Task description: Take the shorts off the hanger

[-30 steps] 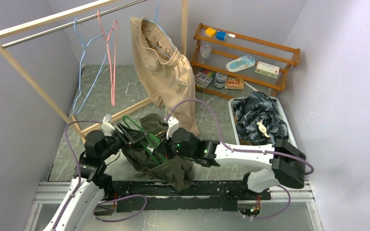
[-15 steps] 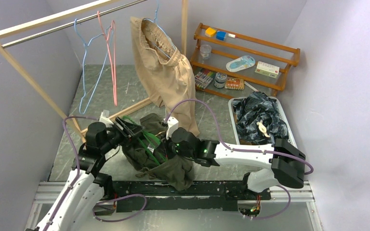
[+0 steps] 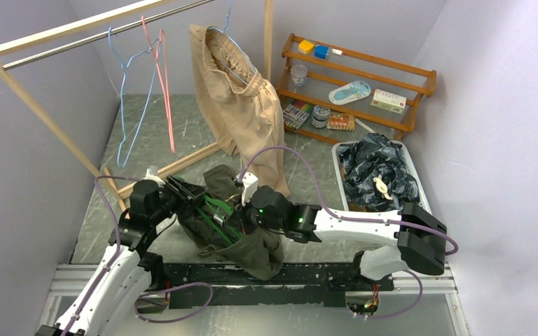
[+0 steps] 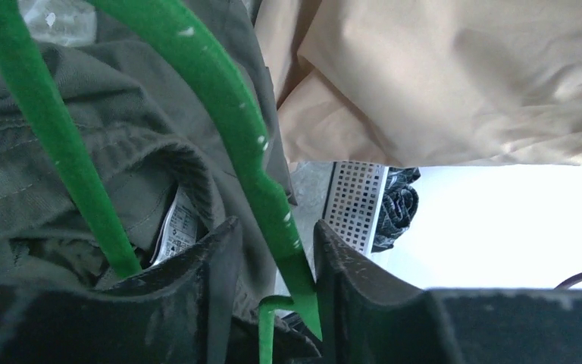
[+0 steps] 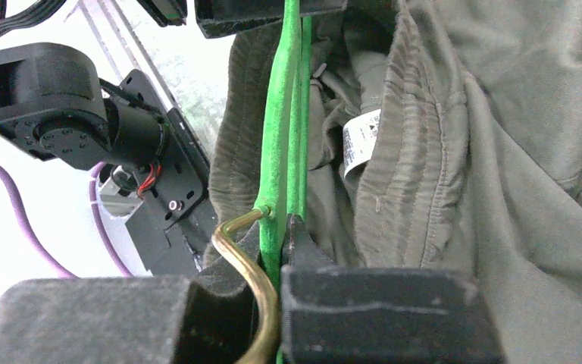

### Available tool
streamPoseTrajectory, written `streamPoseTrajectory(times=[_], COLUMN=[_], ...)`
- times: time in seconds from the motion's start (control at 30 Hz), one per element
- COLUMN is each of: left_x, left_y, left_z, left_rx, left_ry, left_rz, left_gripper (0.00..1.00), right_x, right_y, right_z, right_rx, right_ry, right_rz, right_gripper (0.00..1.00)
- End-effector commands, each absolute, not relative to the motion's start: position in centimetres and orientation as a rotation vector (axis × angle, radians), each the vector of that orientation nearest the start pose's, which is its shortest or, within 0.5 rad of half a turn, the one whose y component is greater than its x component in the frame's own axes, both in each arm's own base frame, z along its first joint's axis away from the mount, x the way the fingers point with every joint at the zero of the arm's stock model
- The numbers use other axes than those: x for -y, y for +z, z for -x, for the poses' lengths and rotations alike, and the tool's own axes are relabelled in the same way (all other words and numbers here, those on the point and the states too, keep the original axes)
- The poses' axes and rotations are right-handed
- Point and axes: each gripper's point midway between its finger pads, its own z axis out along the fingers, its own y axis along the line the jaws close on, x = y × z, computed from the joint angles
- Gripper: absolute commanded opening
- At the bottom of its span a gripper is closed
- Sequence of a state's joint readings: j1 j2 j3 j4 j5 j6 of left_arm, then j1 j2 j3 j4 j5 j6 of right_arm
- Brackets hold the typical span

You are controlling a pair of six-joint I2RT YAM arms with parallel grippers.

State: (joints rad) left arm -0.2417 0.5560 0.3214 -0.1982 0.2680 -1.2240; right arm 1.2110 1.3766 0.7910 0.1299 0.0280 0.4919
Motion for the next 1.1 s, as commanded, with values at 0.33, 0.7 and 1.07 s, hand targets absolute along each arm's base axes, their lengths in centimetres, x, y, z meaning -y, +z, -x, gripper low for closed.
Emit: streamPoseTrajectory(times=[0.33, 0.7, 1.07], left_x=[13.2, 10.8, 9.8], left_y=[16.0, 16.4, 15.8], left_z=[-23.1, -22.9, -22.3], left_rx=[-1.901, -1.886, -1.867], left_ry=[-1.166, -1.010, -0.965], left_rz=[0.965, 1.072, 1.135], left_gripper=[0.18, 0.07, 0.07], right_x=[-40.4, -40.4, -33.1], right_y=[17.2, 17.3, 16.6], right_z=[-10.8, -11.4, -11.4], right_rx=[-1.878, -1.996, -2.006], right_ry=[1.157, 1.100, 1.024], right_rz=[0.950, 0.899, 0.693], right_gripper=[0.01, 0.55, 0.68])
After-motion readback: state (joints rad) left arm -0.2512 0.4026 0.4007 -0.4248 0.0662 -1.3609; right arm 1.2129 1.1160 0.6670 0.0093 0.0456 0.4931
